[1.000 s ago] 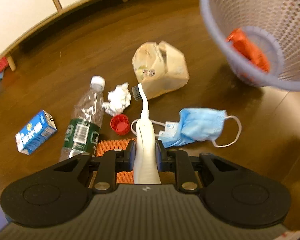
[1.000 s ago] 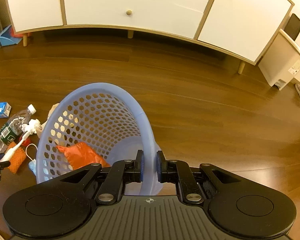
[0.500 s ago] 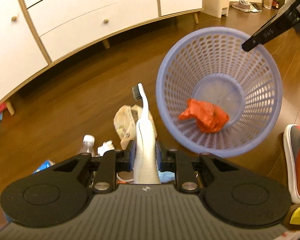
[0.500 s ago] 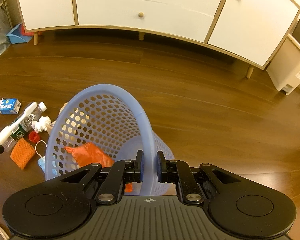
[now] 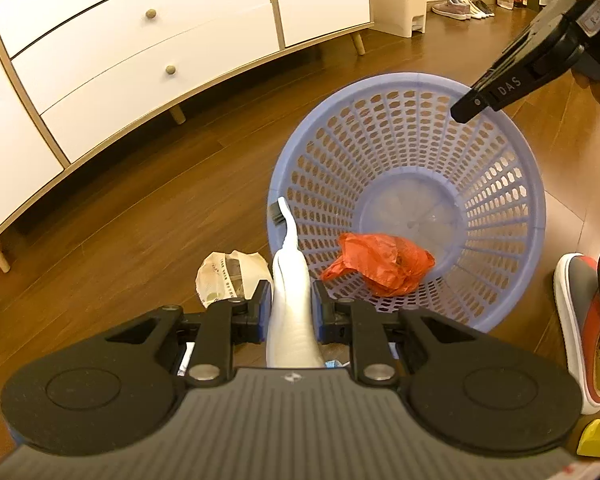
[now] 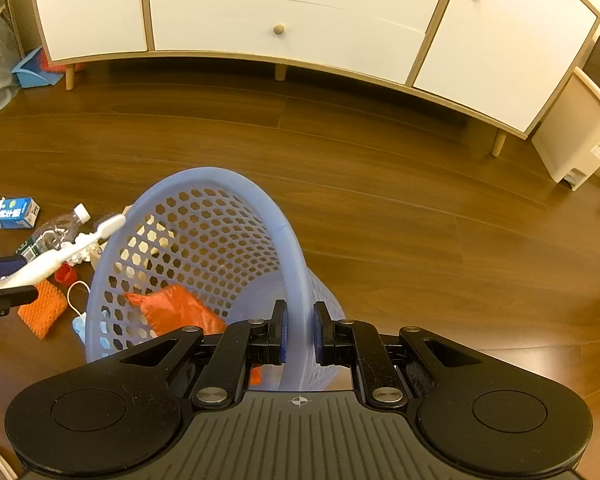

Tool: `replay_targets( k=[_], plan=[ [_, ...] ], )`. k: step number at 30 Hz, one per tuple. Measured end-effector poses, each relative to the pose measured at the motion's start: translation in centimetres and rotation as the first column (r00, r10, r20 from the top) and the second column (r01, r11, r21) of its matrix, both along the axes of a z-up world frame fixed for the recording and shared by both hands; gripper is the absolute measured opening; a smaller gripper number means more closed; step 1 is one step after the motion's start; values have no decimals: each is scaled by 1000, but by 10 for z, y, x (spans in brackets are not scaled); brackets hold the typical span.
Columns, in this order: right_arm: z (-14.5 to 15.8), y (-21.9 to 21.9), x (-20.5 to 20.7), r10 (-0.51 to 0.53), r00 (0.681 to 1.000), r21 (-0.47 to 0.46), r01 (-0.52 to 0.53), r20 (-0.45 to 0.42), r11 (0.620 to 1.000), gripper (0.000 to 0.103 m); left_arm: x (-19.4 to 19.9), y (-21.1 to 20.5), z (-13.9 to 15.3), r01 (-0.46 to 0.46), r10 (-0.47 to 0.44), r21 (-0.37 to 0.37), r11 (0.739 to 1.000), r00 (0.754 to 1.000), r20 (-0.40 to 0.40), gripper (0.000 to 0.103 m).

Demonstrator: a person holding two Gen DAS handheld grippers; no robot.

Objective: Collect trash
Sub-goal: 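Carry the toothbrush over the basket and release it with the left tool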

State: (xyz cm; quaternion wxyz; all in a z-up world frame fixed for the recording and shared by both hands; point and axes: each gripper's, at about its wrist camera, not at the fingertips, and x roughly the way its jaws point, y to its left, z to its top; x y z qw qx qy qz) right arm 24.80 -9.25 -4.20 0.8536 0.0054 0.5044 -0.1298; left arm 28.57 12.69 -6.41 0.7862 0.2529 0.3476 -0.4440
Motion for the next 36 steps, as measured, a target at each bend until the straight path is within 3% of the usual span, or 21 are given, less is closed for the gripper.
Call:
replay_targets(
  k=[11,13,14,15,24,36],
  plan=[
    [2,-1,-2,5,1000,0,-5,2,1000,9,-4,-20,2,45,-45,-14,999,999,-5,18],
    [2,-1,-1,4,1000,0,-4,2,1000,9,-5,-24,4,56,-56,-28,998,998,3,28],
    [2,-1,-1,3,1000,3,-3,2,1000,9,-6,-25,4,59,-59,-30,998,998,6,39],
    [2,-1,-1,3,1000,9,-3,2,1000,9,-7,-27,5,64,-64,-32,997,998,12,42],
    [0,-5,1,-7,1000,6,7,-5,1000,9,-3,-20,0,40,-40,14,999,999,31,42],
    [0,-1,2,-9,1000,4,9,-8,1000,9,18,18,-6,-64,63,25,998,998,21,42]
  ],
)
